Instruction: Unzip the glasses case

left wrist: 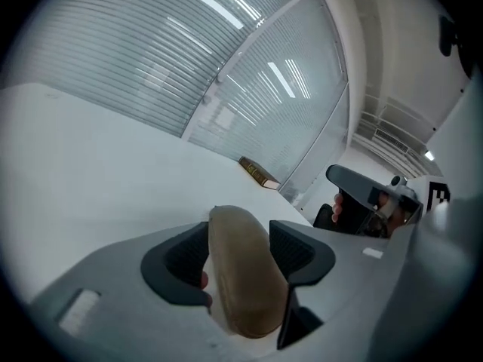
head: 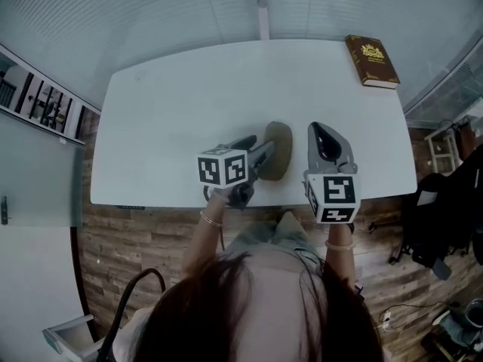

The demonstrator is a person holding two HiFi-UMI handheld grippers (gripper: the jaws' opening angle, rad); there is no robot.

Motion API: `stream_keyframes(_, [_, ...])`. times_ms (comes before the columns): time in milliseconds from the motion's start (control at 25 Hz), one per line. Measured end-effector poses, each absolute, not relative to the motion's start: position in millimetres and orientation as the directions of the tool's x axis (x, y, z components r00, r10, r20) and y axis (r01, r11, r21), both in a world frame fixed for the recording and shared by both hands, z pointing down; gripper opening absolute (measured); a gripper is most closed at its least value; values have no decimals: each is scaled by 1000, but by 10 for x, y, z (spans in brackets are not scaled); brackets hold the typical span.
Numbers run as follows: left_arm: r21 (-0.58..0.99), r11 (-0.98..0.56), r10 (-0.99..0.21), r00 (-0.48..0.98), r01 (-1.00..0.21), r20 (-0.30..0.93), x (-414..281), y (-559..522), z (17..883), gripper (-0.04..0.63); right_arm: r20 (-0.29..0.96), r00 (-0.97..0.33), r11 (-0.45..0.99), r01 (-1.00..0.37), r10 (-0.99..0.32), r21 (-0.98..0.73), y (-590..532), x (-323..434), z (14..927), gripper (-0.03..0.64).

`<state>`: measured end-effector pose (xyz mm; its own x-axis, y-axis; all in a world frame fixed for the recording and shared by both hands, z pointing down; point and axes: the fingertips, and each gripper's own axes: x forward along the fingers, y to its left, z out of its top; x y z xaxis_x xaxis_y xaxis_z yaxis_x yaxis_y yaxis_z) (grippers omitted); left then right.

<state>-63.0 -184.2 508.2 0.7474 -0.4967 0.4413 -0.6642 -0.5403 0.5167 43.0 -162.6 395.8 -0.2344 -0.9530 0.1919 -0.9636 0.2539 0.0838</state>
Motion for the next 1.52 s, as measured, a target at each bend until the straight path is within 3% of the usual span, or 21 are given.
stream_keyframes(360, [609,-485,-423,778,-627,464,-478,-1903,5294,327,202,-231,249,-966,-952,71,-1740,562,4022,2])
stream_keyframes(640, [644,-478,-360,802,-597,477,-261,-1852,5311,349,203,-256,275,-959,-945,72,-1926,640,4013,2])
stream_keyframes(1280, [684,-452,-176,809,-572,561,301,-1591,5407,337,205,-332,354,-932,-921,77,-2206,755,3992,2])
stream_keyframes(1520, [659,-483,-178,802,-576,570,322,-1562,5386,307,204,-400,418,-907,-894,53,-2239,729,4011,2])
